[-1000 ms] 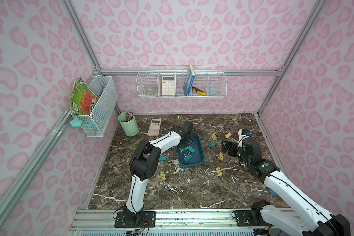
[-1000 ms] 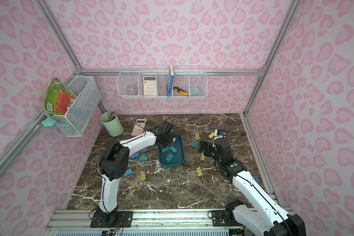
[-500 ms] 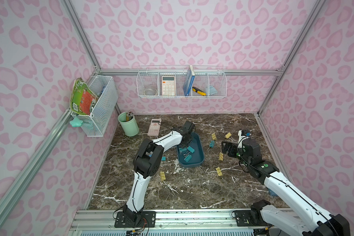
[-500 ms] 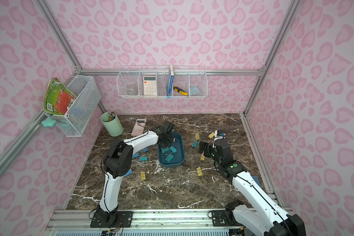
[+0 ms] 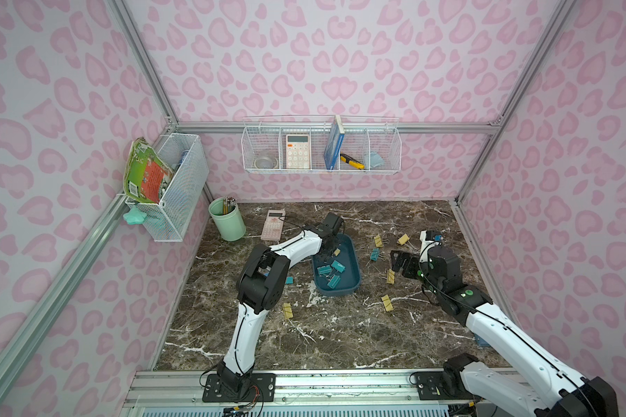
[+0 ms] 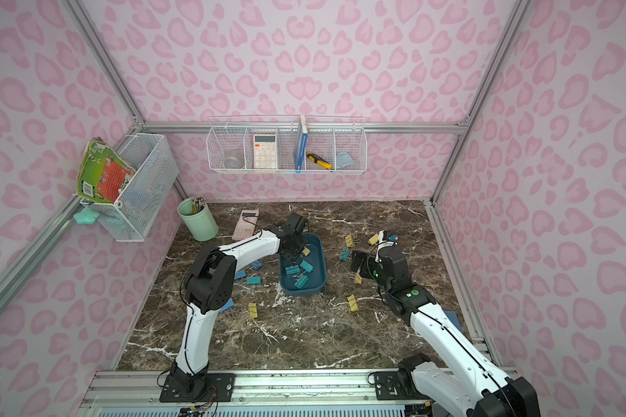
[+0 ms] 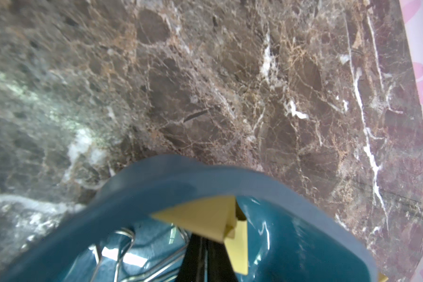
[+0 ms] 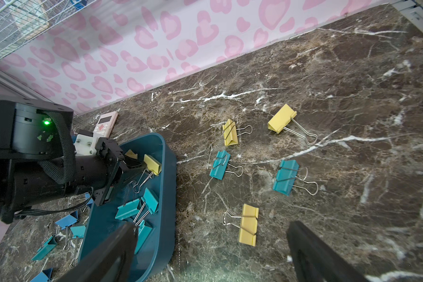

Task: Take out the binder clips from the storage box
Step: Pick up the binder clip from the storage box.

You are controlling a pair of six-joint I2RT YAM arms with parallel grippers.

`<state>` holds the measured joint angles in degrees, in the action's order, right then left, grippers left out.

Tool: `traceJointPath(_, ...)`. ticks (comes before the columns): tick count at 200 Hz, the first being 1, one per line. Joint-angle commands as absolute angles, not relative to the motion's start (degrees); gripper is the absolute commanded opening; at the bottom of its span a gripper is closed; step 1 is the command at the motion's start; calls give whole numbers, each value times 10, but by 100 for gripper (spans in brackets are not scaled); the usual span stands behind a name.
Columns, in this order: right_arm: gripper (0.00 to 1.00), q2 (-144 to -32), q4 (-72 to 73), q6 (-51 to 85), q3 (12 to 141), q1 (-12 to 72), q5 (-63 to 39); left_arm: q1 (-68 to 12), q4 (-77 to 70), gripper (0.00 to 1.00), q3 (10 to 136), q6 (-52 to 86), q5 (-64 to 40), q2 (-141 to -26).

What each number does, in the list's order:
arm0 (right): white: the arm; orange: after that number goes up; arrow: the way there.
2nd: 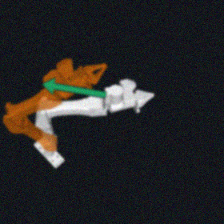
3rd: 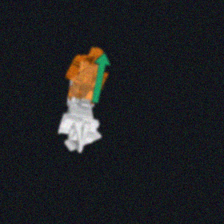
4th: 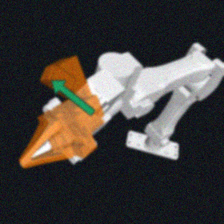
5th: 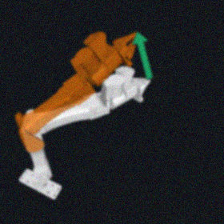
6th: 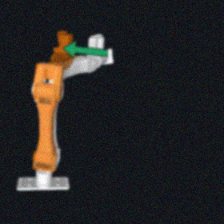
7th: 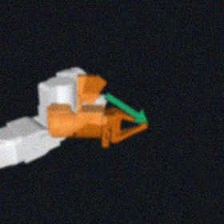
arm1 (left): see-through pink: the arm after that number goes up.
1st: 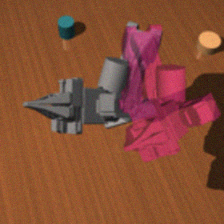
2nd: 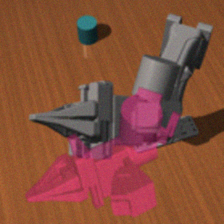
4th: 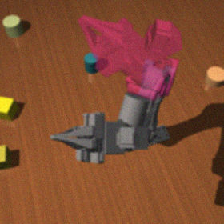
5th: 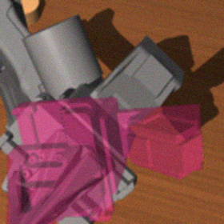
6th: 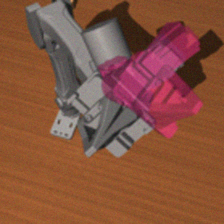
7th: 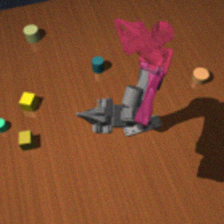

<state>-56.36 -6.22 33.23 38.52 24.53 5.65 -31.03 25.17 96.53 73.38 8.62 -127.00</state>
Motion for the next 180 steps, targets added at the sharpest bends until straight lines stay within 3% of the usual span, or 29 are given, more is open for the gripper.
traceJointPath(1,99,-564,-49,335,384,245,54,-308,271,0,961,728,90,-1270)
traceJointPath(180,99,-564,-43,357,388,246,39,-339,310,0,838,718,63,-1069)
